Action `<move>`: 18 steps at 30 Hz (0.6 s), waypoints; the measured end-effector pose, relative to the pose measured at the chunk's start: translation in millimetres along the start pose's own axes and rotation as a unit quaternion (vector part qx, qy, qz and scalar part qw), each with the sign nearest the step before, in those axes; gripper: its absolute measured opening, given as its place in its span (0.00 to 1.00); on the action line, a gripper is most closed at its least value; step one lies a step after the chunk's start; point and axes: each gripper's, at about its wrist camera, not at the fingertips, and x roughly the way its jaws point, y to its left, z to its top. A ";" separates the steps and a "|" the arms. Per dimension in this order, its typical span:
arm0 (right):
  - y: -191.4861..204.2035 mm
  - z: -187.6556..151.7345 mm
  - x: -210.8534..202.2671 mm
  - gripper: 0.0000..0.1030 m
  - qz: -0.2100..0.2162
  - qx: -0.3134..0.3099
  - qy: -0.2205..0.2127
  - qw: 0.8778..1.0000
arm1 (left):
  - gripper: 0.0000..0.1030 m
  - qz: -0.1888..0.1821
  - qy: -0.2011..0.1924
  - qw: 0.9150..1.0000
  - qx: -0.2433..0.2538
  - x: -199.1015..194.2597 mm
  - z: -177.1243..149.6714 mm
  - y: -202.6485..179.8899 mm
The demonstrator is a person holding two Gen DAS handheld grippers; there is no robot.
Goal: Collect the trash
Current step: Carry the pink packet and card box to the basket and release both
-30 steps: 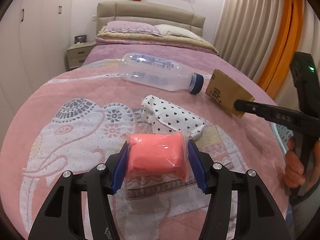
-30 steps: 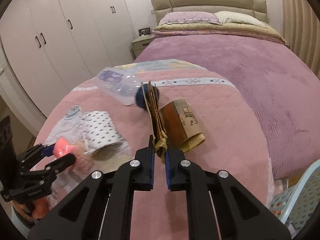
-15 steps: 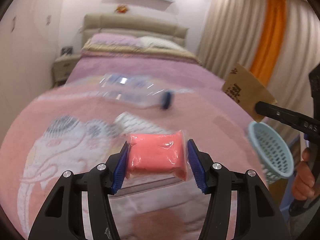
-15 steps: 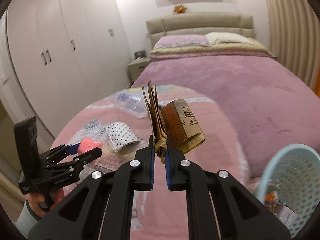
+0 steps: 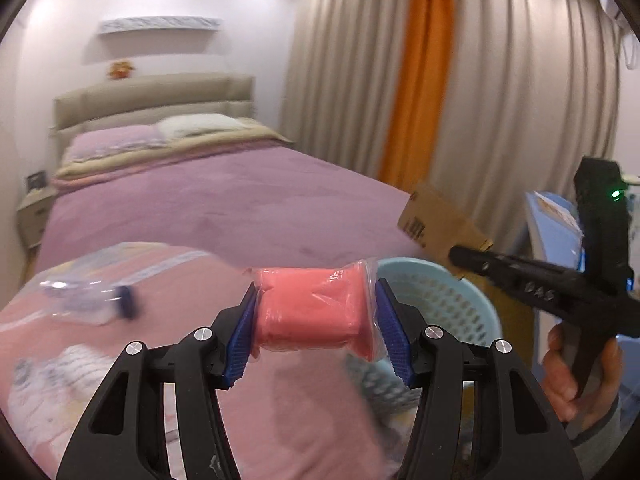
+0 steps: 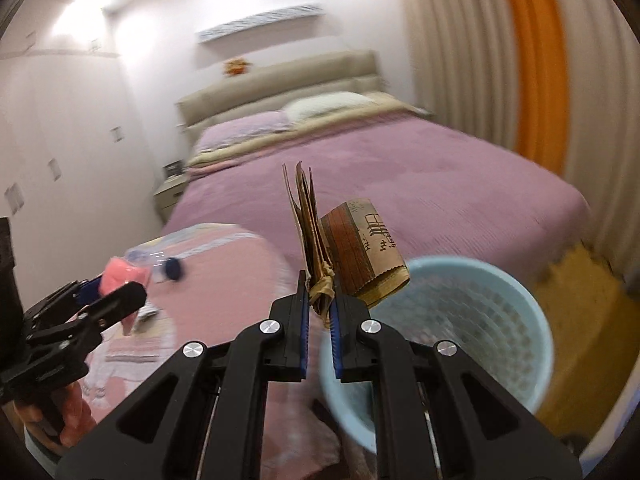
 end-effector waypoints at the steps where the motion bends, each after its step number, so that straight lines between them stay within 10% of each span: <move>1: -12.5 -0.9 2.1 0.07 -0.009 0.015 0.006 1.000 | 0.53 -0.015 0.009 1.000 0.001 12.6 3.2 -8.3; 18: -121.3 -24.5 42.8 0.08 -0.080 0.133 0.083 0.984 | 0.56 -0.086 0.129 0.987 0.030 153.8 -3.1 -77.3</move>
